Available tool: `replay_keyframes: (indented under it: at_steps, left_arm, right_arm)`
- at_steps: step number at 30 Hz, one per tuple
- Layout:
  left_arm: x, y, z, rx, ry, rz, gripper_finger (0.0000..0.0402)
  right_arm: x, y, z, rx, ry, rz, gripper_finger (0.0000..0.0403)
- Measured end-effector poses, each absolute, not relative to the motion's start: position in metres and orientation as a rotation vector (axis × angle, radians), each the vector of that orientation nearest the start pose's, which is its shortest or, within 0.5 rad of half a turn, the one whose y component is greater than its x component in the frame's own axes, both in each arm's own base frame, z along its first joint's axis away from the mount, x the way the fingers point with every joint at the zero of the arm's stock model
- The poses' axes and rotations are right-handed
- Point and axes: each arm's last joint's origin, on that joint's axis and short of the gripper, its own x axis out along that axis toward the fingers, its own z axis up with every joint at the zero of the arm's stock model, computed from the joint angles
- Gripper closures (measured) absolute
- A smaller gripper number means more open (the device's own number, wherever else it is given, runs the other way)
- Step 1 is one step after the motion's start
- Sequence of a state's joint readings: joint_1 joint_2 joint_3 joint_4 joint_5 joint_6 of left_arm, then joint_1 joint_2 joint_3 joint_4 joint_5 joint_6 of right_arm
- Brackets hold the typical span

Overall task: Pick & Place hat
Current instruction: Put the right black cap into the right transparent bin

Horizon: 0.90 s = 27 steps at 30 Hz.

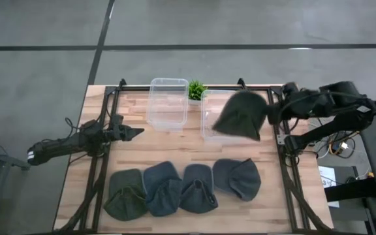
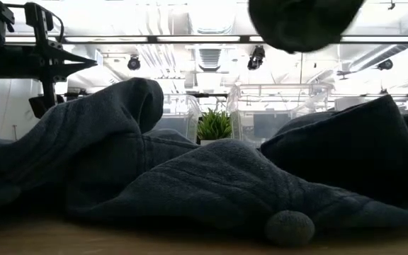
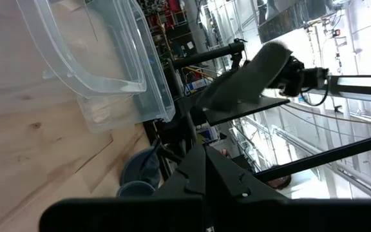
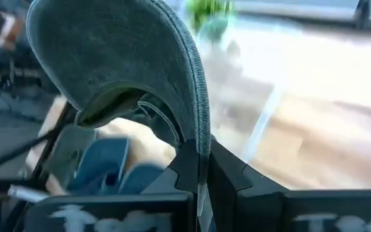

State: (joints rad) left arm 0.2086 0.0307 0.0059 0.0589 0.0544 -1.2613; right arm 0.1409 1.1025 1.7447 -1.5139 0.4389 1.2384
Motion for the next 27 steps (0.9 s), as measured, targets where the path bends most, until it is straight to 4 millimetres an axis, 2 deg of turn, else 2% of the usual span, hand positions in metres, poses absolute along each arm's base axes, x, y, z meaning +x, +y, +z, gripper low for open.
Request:
replay_keyframes:
  at_steps: [5,11,16,21,27]
  left_arm:
    - [0.097,0.019,0.169,-1.254,-0.126,0.112,0.0400]
    - [0.097,0.019,0.169,-1.254,-0.127,0.112,0.0400]
    - [0.097,0.019,0.169,-1.253,-0.127,0.112,0.0400]
    - [0.097,0.019,0.169,-1.253,-0.127,0.112,0.0400]
    - [0.097,0.019,0.169,-1.243,-0.125,0.113,0.0400]
  right_arm:
    - [0.130,-0.011,0.475,0.834,0.511,-0.787,0.0392]
    - [0.159,-0.042,0.477,0.811,0.608,-0.806,0.0392]
    - [0.193,-0.079,0.469,0.800,0.722,-0.797,0.0392]
    - [0.217,-0.117,0.456,0.846,0.800,-0.791,0.0392]
    - [0.232,-0.148,0.437,1.015,0.881,-0.701,0.0392]
